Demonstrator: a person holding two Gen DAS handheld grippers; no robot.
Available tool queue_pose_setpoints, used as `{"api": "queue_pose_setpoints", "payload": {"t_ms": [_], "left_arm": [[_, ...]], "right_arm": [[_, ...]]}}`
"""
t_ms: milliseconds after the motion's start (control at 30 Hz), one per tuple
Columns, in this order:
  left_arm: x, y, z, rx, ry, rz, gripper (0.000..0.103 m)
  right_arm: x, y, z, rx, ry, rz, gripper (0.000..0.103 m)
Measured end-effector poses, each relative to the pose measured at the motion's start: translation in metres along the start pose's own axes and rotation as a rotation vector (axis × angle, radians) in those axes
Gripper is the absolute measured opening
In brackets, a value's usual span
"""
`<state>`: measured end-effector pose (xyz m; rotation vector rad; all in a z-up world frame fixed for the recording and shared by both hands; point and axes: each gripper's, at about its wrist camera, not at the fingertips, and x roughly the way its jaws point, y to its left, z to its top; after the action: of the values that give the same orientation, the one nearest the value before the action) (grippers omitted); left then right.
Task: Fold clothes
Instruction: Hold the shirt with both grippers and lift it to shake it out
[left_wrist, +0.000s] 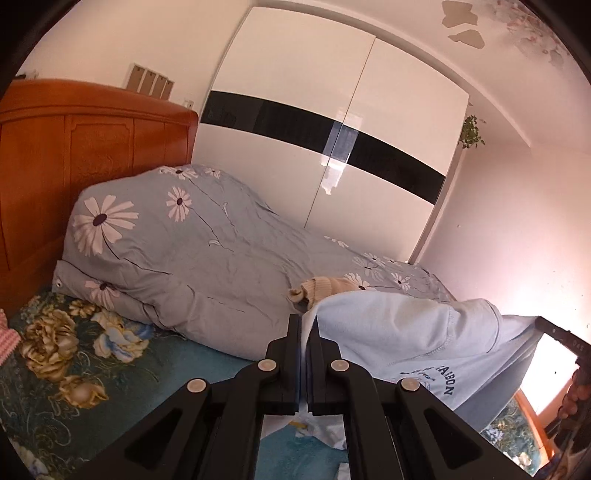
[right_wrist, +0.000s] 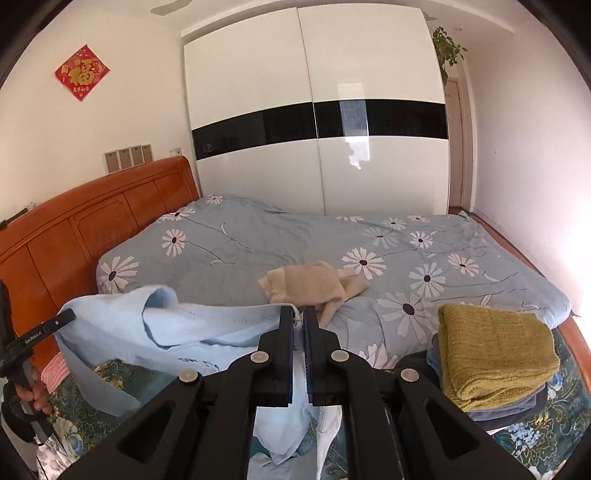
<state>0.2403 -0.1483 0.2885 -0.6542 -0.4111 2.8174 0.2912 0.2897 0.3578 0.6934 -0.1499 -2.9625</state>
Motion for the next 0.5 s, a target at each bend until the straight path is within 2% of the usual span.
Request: {"api": "queue_pose_setpoints", "payload": {"t_ms": [200, 400, 500], "left_arm": [[-0.079, -0.021, -0.008, 0.083, -0.084, -0.008, 0.002], [-0.136, -0.023, -0.017, 0.102, -0.09, -0.067, 0.002], [-0.134, -0.02, -0.013, 0.108, -0.061, -0.067, 0.003]], "right_arm": [[-0.055, 0.021, 0.008, -0.067, -0.092, 0.056, 0.005], [-0.108, 0.032, 0.013, -0.132, -0.152, 0.123, 0.005], [-0.09, 0.037, 0.019, -0.153, -0.107, 0.123, 0.005]]}}
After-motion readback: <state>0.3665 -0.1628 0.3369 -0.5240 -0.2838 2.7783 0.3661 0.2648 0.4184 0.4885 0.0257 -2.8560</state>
